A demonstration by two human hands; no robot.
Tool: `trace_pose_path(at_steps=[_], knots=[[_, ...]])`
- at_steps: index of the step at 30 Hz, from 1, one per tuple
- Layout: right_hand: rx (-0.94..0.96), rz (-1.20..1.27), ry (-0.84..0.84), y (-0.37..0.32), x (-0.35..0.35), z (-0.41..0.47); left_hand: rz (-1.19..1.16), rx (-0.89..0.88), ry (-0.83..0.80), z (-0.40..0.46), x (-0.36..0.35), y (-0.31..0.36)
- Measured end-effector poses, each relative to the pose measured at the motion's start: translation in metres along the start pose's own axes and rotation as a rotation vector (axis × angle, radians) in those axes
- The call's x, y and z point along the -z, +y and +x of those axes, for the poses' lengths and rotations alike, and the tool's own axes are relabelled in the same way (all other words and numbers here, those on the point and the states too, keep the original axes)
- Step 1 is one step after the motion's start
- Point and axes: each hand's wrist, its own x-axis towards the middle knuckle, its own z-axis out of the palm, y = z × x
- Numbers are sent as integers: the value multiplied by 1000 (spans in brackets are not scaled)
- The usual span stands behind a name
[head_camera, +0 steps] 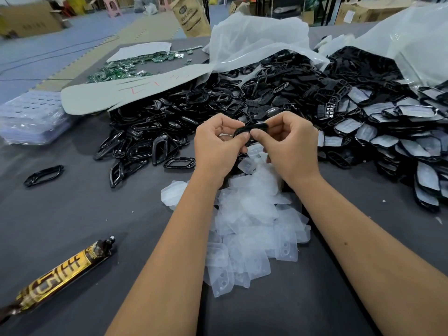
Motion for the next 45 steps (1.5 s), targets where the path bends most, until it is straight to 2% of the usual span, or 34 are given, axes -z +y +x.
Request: trace_pose_path(at_steps=[2,4,6,8,14,16,18,21,23,30,45], knots=[[110,-128,-50,-1,2,1,16,-10,51,2,2,1],[205,-366,-206,0,4,2,38,4,118,4,6,0],[213,-528,-352,1,5,3,27,36,169,7,11,-2],[195,-505,-402,2,6,4,11,56,196,9,14,-3],[173,-470,-371,6,7,5,13,91,169,10,14,-3],[204,-391,-322,5,6,5,13,99,164,10,13,-2],[221,-151,-215,2,8,5,-5,107,157,9,13,-2],[51,268,-154,0,10,5,-52,129,105,7,12,-1],[-27,376,-182,1,9,4,-52,141,57,6,10,-1],[-145,510,-248,1,9,4,-69,151,-20,5,9,0],[-125,497,-221,0,10,2,-73,143,-15,5,8,-1]])
